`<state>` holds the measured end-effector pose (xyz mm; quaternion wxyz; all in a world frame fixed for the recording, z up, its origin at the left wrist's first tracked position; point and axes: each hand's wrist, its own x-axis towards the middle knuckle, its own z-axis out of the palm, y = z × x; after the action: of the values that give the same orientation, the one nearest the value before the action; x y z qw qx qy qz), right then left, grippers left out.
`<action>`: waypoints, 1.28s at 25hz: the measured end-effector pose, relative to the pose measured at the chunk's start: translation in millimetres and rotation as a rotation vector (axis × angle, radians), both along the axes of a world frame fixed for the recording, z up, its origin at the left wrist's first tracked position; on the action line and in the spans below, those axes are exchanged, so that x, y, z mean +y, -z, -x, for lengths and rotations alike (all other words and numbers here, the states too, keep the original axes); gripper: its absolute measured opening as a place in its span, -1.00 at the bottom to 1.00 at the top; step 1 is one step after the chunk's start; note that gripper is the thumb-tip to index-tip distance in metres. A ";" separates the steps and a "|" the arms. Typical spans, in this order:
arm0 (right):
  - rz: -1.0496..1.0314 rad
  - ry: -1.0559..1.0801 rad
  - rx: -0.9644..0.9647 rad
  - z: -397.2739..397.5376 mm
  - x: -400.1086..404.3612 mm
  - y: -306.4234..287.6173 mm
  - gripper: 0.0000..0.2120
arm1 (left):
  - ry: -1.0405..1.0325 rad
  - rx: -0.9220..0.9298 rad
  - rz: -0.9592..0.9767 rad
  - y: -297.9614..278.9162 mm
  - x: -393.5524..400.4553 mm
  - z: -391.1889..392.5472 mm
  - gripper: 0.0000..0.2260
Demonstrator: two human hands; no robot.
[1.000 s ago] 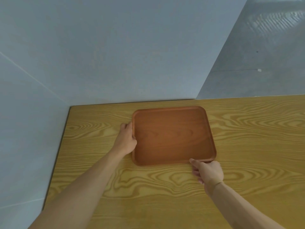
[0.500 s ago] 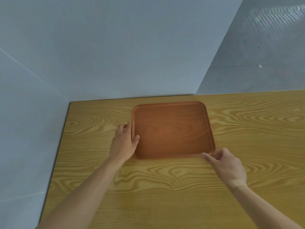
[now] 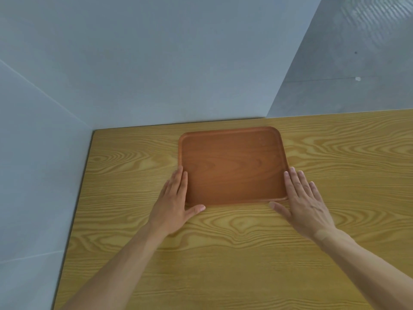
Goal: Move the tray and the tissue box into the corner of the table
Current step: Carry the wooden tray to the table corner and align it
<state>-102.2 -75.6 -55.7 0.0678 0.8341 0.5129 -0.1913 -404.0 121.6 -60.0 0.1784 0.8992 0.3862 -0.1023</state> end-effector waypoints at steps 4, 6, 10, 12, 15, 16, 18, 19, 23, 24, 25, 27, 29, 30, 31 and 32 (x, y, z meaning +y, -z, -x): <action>-0.029 -0.002 -0.006 -3.0 2.6 2.6 -0.05 | -0.030 -0.043 0.030 -1.7 3.9 -2.1 0.02; -0.026 0.005 0.009 -4.9 6.1 2.8 -0.07 | -0.038 -0.053 0.048 -2.4 8.0 -4.8 0.03; -0.023 0.015 0.019 -12.3 18.4 0.7 -0.07 | -0.057 -0.063 0.083 -3.2 19.4 -12.9 0.04; -0.023 0.018 0.018 -17.6 25.9 -0.3 -0.07 | -0.063 -0.066 0.093 -3.7 25.6 -18.0 0.04; -0.024 0.030 0.027 -23.6 35.3 -1.4 -0.05 | -0.071 -0.069 0.101 -5.0 34.0 -25.7 0.03; -0.022 0.032 0.030 -25.3 37.7 -1.5 -0.05 | -0.074 -0.067 0.097 -5.5 35.5 -27.8 0.03; -0.011 0.031 0.033 -28.3 41.5 -1.9 -0.05 | -0.076 -0.065 0.092 -5.9 37.8 -30.9 0.03; -0.008 0.031 0.035 -29.7 42.8 -1.8 -0.06 | -0.076 -0.065 0.091 -5.7 38.8 -31.6 0.03; 0.001 0.041 0.062 -31.9 45.2 -1.8 -0.05 | -0.072 -0.043 0.087 -5.1 40.4 -31.3 0.04; 0.003 0.043 0.064 -31.4 45.2 -2.1 -0.05 | -0.073 -0.040 0.085 -5.1 40.4 -31.2 0.04; 0.008 0.047 0.066 -30.6 45.8 -3.4 -0.05 | -0.074 -0.039 0.086 -5.4 40.5 -31.5 0.04; 0.019 0.062 0.070 -29.5 47.5 -8.9 -0.06 | -0.081 -0.043 0.089 -6.6 40.3 -32.4 0.03; 0.022 0.076 0.079 -25.4 49.6 -20.5 -0.09 | -0.091 -0.059 0.087 -13.1 40.7 -30.9 0.00; 0.022 0.078 0.085 -22.5 50.6 -27.4 -0.11 | -0.100 -0.066 0.086 -17.4 40.9 -29.4 -0.01; 0.021 0.076 0.083 -18.8 51.7 -36.8 -0.15 | -0.114 -0.069 0.083 -23.7 41.5 -26.9 -0.02; 0.026 0.069 0.080 -15.2 53.3 -46.0 -0.19 | -0.129 -0.061 0.091 -30.3 42.0 -24.3 -0.04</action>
<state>-87.0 -22.3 -9.6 0.0516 0.8421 0.4836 -0.2332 -379.7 163.6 -29.7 0.2371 0.8661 0.4325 -0.0809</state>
